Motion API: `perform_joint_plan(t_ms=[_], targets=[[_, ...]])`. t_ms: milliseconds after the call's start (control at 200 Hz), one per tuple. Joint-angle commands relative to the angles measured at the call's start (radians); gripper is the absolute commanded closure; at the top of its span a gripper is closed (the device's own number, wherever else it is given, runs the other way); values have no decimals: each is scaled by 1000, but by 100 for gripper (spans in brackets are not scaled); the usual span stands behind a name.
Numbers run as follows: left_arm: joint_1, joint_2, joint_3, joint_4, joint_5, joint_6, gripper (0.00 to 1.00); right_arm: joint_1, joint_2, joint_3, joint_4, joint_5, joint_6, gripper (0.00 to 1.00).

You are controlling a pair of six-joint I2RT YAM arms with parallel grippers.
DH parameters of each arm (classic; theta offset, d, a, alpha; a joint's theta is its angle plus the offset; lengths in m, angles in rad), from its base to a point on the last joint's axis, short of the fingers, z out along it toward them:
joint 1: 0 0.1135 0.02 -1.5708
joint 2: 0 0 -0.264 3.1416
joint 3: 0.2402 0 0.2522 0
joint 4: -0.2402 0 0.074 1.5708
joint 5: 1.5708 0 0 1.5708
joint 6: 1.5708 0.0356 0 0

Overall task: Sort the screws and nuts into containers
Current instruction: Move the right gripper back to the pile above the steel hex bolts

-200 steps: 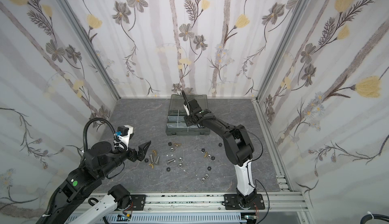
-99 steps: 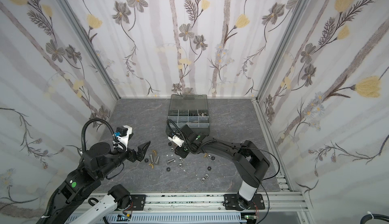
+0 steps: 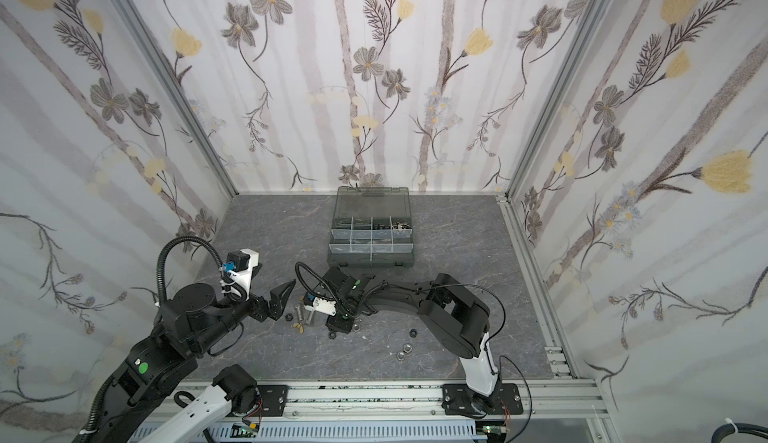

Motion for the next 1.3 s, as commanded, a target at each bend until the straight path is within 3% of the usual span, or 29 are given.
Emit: perform_joint_plan(t_ms=[0,1074,1169,1299], targets=[[1,-4,-1,14,0,-8,0,3,16,8,-30,37,-42,58],[1,-10,-9,21,-5,-6,0,0,125,101,-48,116,-90,57],[0,-13,-9,22,-6,-6,0,0,119,95,-42,152,-83,59],[1,-19,-9,21,-8,-7,0,0,98,69,-22,218,-79,71]])
